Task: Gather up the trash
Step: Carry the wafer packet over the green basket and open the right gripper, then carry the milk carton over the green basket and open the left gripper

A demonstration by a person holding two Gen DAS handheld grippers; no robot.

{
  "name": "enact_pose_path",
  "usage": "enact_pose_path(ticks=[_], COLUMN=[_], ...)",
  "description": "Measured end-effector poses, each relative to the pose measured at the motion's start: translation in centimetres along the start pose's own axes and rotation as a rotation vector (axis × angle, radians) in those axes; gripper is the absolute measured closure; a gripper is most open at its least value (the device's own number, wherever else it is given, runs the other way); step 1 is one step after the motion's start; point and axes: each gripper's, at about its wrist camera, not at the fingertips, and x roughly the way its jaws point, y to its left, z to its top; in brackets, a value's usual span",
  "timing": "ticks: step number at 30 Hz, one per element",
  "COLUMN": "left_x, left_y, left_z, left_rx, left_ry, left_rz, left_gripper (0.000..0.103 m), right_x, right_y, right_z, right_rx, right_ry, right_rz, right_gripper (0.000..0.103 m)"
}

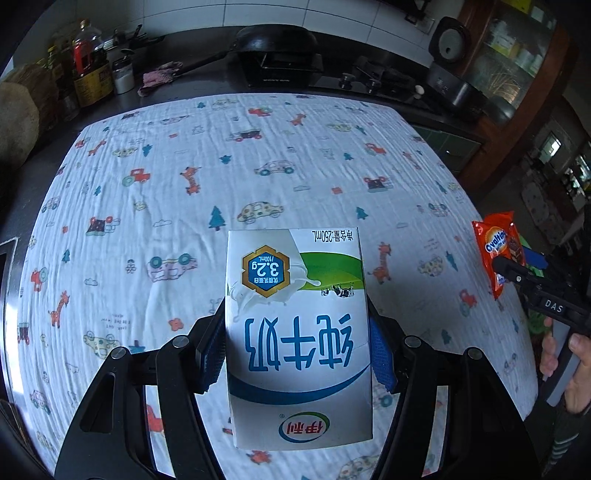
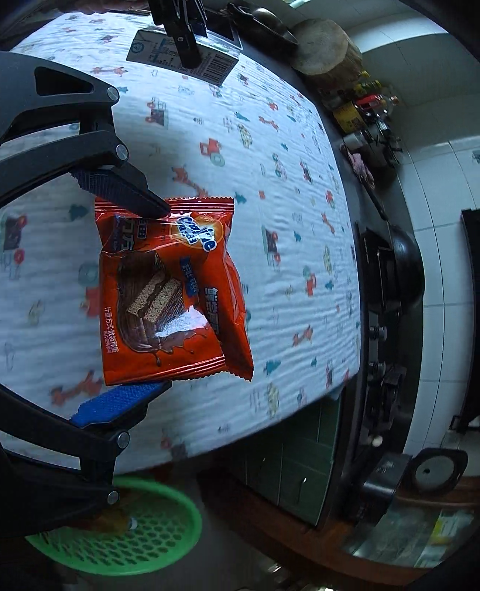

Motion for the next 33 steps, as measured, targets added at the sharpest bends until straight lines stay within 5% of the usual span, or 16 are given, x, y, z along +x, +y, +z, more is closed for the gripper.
enact_pose_path(ticks=[17, 33], left_x=[1.9, 3.5], left_y=[-15.8, -28.7], left_z=[0.5, 1.8], left_rx=[0.168, 0.32], left_ry=[0.029, 0.051], left_rz=[-0.13, -0.235], left_gripper=[0.039, 0.039], right_x=[-4.9, -6.3], right_y=[-21.4, -27.0], right_z=[-6.1, -8.0], right_rx=[0.287, 0.358], right_ry=[0.001, -0.038], right_rz=[-0.238, -0.256], right_gripper=[0.016, 0.01])
